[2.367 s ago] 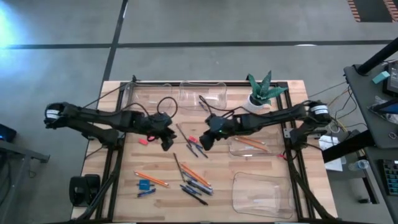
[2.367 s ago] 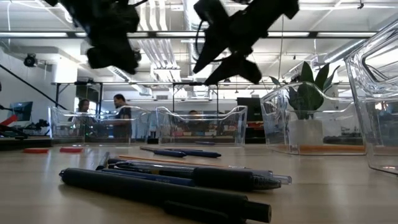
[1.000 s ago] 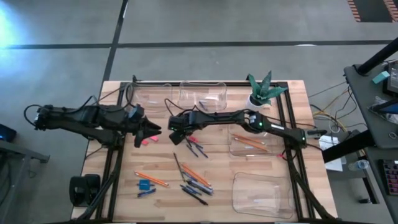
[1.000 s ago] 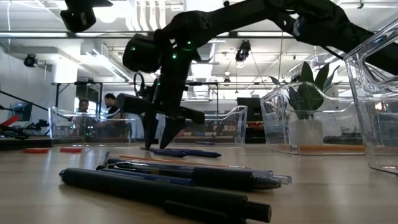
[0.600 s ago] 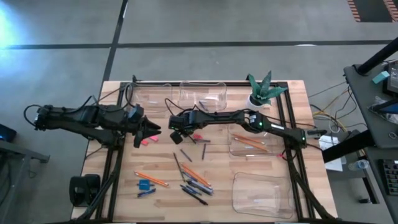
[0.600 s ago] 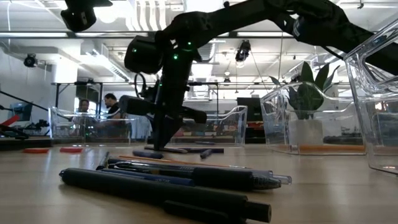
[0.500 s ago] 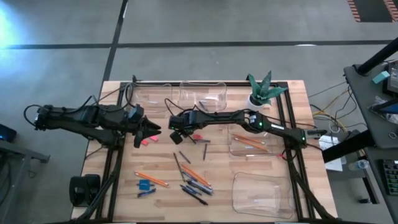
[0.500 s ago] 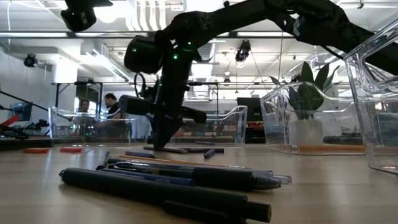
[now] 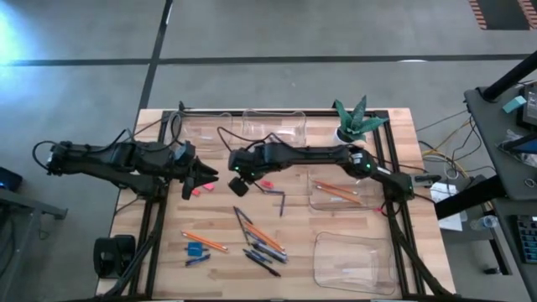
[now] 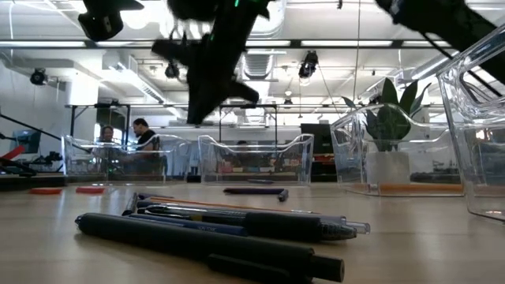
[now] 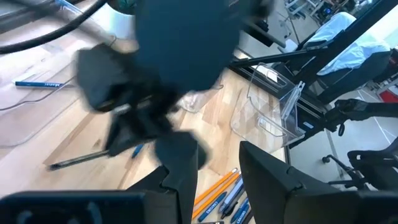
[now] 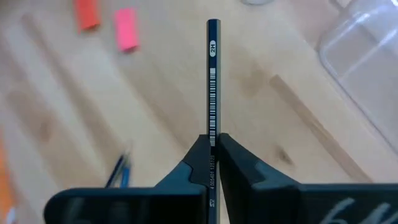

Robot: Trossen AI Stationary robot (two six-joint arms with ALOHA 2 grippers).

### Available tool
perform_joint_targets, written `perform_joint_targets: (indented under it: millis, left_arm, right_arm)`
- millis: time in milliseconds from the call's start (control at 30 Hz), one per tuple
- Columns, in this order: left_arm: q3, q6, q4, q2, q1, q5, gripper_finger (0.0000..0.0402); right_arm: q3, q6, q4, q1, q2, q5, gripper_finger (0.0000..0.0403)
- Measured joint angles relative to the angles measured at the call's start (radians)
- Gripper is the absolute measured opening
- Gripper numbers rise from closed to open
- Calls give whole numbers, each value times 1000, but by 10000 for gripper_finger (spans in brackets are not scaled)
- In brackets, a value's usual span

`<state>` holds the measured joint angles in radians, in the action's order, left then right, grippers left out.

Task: Sort crayons/erasers/pens/pencils in bins
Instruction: Put the black pencil into the middle transparent bin

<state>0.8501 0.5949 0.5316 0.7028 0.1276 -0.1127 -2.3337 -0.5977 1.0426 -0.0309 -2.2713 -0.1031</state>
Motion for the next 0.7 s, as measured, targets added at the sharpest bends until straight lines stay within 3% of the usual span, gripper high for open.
perform_joint_targets:
  millis: [267, 433, 700]
  left_arm:
    - [0, 1, -1, 10, 0, -2, 105]
    - [0, 9, -8, 30, 0, -10, 105]
    - [-1, 55, -63, 88, 0, -20, 105]
  right_arm:
    - [0, 75, 334, 56, 197, -153, 11]
    - [38, 58, 514, 89, 309, -183, 11]
    - [384, -21, 529, 129, 520, -133, 11]
